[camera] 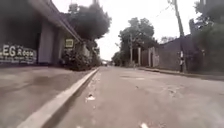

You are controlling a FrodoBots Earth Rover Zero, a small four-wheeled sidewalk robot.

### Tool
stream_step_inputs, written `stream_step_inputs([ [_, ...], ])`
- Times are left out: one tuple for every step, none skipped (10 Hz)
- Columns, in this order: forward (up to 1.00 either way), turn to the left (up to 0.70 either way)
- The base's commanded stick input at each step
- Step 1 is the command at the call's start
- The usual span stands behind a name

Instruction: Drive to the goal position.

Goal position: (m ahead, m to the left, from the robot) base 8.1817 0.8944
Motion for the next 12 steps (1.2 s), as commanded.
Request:
stream_step_inputs([
  [1.00, 0.00],
  [1.00, 0.00],
  [1.00, 0.00],
  [1.00, 0.00],
  [1.00, 0.00],
  [1.00, 0.00],
  [1.00, 0.00],
  [1.00, 0.00],
  [1.00, 0.00],
  [1.00, -0.27],
  [1.00, -0.27],
  [1.00, -0.27],
])
